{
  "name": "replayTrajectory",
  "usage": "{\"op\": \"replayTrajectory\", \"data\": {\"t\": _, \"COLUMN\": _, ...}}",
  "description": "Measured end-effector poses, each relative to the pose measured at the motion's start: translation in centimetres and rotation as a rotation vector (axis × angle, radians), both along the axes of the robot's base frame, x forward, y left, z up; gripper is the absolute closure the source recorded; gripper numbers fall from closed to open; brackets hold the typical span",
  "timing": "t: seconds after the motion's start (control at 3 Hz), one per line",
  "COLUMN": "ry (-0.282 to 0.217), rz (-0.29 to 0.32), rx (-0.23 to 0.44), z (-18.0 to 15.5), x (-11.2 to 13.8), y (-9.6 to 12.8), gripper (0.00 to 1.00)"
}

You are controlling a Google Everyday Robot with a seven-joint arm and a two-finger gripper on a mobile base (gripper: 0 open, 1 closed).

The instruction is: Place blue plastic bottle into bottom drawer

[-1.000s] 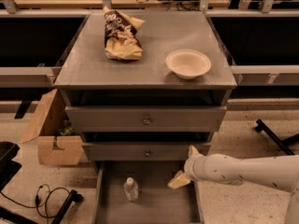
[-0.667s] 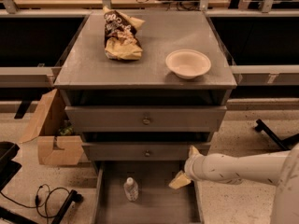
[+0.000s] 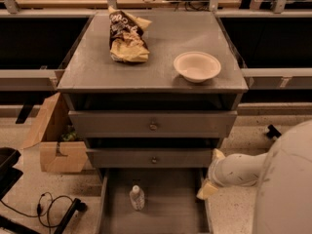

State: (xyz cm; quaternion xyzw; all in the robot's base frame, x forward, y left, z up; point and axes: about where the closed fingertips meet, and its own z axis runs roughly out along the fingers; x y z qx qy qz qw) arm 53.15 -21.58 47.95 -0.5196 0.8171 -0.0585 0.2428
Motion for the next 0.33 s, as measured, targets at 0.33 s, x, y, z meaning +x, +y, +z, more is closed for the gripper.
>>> {"op": "replayTrajectory", "data": {"t": 0.33, "ry": 0.015, "rz": -0.037, "rx": -0.105, "z": 2.66, "x": -1.36, "y": -5.73, "gripper": 0.00}}
